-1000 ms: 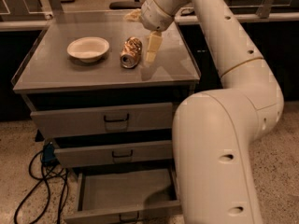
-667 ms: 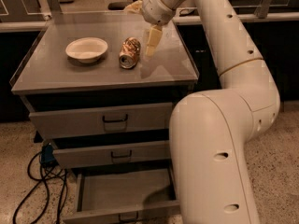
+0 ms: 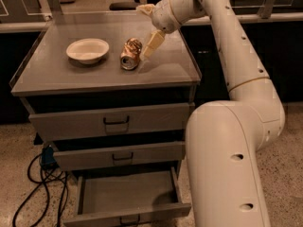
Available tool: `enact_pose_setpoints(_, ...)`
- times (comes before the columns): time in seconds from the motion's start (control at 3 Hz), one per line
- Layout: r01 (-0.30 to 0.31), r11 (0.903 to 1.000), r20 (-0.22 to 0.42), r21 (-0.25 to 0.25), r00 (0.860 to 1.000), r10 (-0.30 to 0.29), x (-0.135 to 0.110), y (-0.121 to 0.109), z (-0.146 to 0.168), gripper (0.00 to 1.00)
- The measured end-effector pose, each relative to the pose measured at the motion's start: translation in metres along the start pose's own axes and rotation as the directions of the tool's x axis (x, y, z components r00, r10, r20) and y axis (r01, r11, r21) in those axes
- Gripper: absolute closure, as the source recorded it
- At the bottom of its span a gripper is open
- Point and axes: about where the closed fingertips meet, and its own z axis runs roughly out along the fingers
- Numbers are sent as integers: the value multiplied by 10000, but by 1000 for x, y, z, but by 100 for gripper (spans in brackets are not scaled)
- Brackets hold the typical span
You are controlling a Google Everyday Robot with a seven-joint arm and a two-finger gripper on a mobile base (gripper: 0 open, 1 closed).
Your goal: Place orange can into bottom drawer
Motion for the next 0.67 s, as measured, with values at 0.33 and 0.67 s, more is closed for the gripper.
enact_pose_setpoints(0.33,0,10000,1,-1,10000,0,0,0,0,0)
enact_pose_setpoints(0.67,-158,9968,685,-782,9974,212,5,16,20,0)
